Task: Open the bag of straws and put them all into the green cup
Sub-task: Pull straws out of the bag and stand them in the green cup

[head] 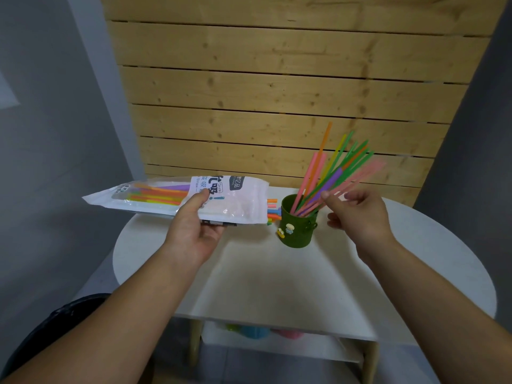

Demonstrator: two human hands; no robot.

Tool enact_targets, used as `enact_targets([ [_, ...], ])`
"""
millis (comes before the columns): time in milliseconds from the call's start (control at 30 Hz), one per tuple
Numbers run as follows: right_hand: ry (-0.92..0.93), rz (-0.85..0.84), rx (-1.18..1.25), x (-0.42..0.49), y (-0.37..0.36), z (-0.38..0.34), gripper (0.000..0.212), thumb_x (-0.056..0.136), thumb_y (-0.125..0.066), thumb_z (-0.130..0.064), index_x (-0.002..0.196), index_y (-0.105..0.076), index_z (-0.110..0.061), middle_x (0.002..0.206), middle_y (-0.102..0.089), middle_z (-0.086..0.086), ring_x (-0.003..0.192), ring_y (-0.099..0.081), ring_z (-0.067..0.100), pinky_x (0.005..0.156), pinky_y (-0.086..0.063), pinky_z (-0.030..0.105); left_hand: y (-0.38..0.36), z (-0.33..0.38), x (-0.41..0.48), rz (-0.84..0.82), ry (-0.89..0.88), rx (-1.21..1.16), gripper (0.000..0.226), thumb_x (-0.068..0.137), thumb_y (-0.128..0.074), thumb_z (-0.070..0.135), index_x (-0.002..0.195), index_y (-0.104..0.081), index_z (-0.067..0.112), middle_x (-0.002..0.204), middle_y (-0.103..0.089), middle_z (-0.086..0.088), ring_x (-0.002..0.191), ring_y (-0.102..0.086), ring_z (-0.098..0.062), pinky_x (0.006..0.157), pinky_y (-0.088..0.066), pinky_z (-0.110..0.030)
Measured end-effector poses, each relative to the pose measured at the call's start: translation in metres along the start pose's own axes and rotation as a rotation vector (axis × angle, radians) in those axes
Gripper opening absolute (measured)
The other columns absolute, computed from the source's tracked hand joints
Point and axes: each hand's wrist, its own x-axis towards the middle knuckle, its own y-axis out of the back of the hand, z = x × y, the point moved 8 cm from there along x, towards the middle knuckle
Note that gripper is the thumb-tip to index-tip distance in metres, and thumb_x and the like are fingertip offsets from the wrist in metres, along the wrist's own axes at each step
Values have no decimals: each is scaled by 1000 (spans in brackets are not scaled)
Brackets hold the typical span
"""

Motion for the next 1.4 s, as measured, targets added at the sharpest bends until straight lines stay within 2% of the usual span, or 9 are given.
enact_targets([
  [133,-174,-238,-71,-26,-17,13,35,89,-68,-40,83,-57,-7,76,-60,11,63,-60,23,62,-58,37,-3,-1,-3,-8,5,-8,11,92,-67,7,102,-67,13,99,-79,-8,91,-77,-23,78,-62,-43],
  [233,-117,-361,135,-45,-37,0,30,95,-62,-31,92,-68,-2,76,-61,10,61,-59,17,55,-53,28,-8,-5,-7,-18,14,3,8,93,-67,7,99,-67,13,92,-80,-8,82,-78,-22,75,-63,-41],
  [367,-1,-385,172,-55,-49,-18,20,94,-64,-22,105,-71,-6,82,-68,13,66,-64,18,57,-56,25,-11,-10,-11,-32,29,34,11,92,-68,9,103,-68,12,95,-80,-8,83,-78,-22,78,-63,-40],
  [567,34,-334,45,-52,-53,-15,9,90,-70,-20,94,-76,-13,77,-73,7,60,-63,12,53,-55,24,-15,-16,-14,-54,47,61,13,92,-68,10,105,-68,12,92,-80,-7,78,-78,-20,71,-64,-38],
  [733,19,-353,63,-49,-55,-12,7,88,-72,-8,93,-75,-4,72,-74,9,60,-66,15,57,-58,24,-15,-16,-13,-53,44,67,12,92,-68,10,104,-68,12,92,-80,-7,79,-78,-20,71,-64,-37],
  [867,8,-338,74,-44,-51,-12,8,87,-71,-6,93,-75,-3,76,-75,11,63,-70,17,64,-60,26,-16,-16,-12,-57,44,59,12,92,-68,9,104,-69,12,93,-80,-7,81,-78,-21,73,-64,-39],
  [1133,-27,-303,238,-27,-22,-12,9,88,-69,-2,96,-73,-1,71,-71,9,64,-64,15,60,-56,21,-10,-1,-9,-20,19,-1,9,92,-67,7,101,-68,11,106,-78,-9,95,-76,-23,86,-60,-44],
  [1267,-93,-357,343,-33,-29,-4,29,83,-76,-19,107,-68,-5,77,-73,6,64,-64,14,58,-55,25,-11,1,-9,-20,9,-19,12,93,-67,6,104,-67,12,104,-78,-9,94,-76,-23,73,-64,-42],
  [1400,-116,-510,219,-52,-53,6,42,78,-70,-46,106,-70,-14,85,-67,2,66,-61,13,57,-49,26,-11,4,-9,-21,-2,-32,12,94,-66,7,104,-68,12,96,-80,-8,82,-78,-23,63,-64,-41],
])
